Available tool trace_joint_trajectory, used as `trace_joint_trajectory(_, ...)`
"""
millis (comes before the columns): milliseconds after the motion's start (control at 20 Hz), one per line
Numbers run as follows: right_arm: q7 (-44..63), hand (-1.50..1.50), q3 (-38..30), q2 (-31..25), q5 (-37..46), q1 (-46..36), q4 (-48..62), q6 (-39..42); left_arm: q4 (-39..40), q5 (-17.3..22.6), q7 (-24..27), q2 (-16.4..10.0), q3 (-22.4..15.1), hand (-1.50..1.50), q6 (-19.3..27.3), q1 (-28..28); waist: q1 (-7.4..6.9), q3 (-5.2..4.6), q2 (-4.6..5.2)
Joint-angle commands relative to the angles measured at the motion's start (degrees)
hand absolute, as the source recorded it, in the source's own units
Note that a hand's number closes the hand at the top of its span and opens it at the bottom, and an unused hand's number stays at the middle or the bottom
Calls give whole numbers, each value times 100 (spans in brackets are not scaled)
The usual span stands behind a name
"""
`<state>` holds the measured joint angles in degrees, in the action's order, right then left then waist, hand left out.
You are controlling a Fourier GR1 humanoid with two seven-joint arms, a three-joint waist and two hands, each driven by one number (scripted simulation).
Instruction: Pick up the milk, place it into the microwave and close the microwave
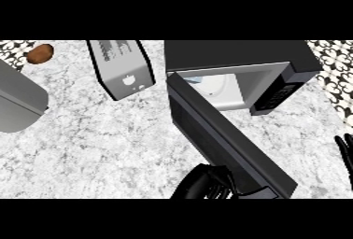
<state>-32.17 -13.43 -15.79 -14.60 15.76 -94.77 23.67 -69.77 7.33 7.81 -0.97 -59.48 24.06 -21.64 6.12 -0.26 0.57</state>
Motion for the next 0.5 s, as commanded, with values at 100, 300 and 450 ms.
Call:
trace_joint_trajectory(100,264,-150,110,-216,-416,94,-560,478,76,786,320,93,-41,150,741,-582,234,-17,38)
trace_joint_trajectory(300,470,-150,138,-521,-589,-39,-801,746,238,1065,620,94,-3,150,975,-946,399,-25,84)
trace_joint_trajectory(450,585,-150,238,-576,-789,29,-959,935,316,1352,548,94,67,150,1157,-1267,574,-21,98)
